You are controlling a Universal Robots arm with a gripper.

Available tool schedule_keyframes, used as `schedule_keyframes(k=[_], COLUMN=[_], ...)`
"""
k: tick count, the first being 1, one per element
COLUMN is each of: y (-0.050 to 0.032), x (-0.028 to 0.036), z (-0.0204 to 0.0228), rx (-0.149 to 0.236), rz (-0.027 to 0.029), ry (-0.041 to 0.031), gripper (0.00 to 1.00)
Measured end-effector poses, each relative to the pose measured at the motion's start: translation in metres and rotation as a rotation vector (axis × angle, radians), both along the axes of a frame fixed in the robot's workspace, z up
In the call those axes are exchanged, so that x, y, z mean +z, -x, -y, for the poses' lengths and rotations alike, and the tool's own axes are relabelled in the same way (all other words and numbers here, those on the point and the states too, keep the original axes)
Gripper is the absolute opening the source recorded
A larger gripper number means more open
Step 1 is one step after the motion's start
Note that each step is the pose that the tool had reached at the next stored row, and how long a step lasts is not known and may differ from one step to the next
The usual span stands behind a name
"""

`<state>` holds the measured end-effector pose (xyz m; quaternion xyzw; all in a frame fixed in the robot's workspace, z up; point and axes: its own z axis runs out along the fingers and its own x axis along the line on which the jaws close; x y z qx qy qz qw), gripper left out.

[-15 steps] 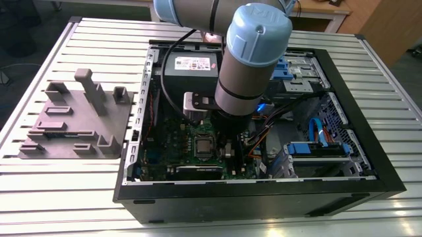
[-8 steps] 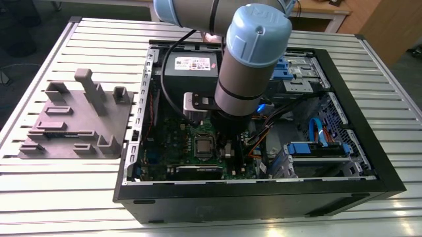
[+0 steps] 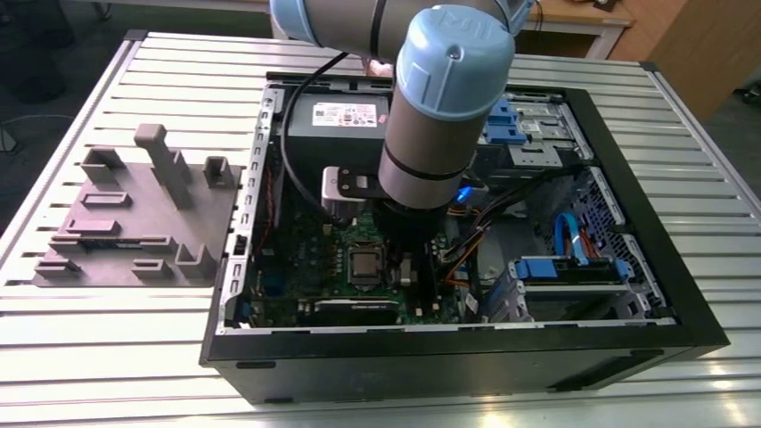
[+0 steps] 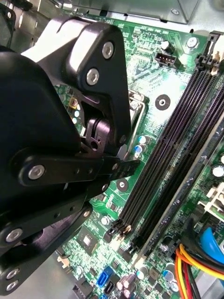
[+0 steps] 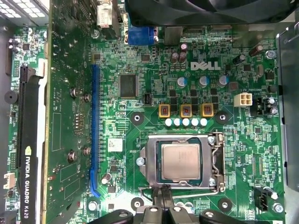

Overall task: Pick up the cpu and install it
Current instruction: 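Install the first cpu locking lever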

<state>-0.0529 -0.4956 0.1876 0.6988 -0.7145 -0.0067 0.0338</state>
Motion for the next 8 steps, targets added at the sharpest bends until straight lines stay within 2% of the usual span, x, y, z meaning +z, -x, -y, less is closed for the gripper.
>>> schedule_keyframes(k=[8], y=[0.0001], x=[0.0074], z=[0.0001], rx=[0.000], rz=[-0.0002], ry=[-0.0004], gripper=[0.10])
